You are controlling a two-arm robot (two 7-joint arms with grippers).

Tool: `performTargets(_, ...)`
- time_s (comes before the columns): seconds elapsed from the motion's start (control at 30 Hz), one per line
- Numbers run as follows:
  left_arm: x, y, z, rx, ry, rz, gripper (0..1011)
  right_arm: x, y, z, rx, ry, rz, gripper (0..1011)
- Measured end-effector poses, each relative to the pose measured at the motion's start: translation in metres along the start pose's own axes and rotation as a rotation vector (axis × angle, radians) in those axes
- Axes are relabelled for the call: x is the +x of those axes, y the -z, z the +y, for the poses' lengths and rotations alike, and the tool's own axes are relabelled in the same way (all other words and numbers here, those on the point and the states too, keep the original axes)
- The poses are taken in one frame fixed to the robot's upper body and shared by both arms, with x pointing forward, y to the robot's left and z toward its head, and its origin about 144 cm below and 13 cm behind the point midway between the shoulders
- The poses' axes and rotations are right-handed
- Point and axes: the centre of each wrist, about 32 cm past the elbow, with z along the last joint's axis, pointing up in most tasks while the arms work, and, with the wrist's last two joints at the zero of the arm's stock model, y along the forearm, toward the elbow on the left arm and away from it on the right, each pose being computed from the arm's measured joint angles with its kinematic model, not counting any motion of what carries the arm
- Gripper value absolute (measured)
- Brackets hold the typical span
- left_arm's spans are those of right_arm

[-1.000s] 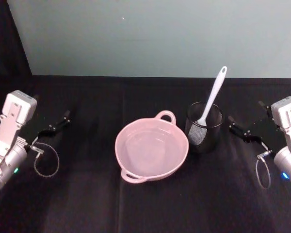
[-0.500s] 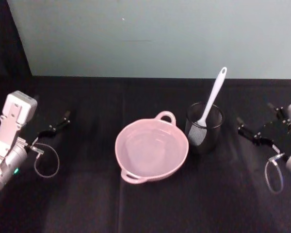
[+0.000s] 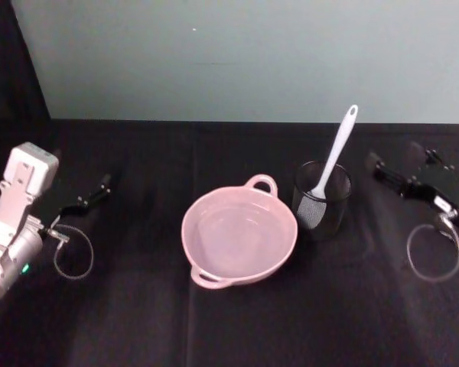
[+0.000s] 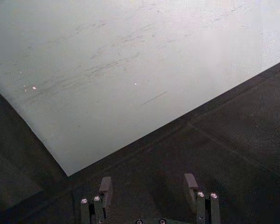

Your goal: Use the one hand to pick up the spoon and stir the clear water in the bowl.

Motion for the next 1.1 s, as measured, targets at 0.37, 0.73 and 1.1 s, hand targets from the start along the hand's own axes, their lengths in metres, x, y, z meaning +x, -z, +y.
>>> performTargets(0.37, 0.000, 0.000, 0.000, 0.000, 0.000, 0.000, 1011, 0.016, -0.009, 0.048, -0.048, -0.071, 0.179, 1002)
performTargets(0.73, 0.000, 0.000, 0.000, 0.000, 0.000, 0.000, 1011, 0.025, -0.002, 0.090, -0.023, -0.112, 0.293, 1002)
performTargets(1.1, 0.000, 0.000, 0.000, 0.000, 0.000, 0.000, 1011, 0.027, 0.003, 0.107, -0.053, -0.137, 0.329, 1002)
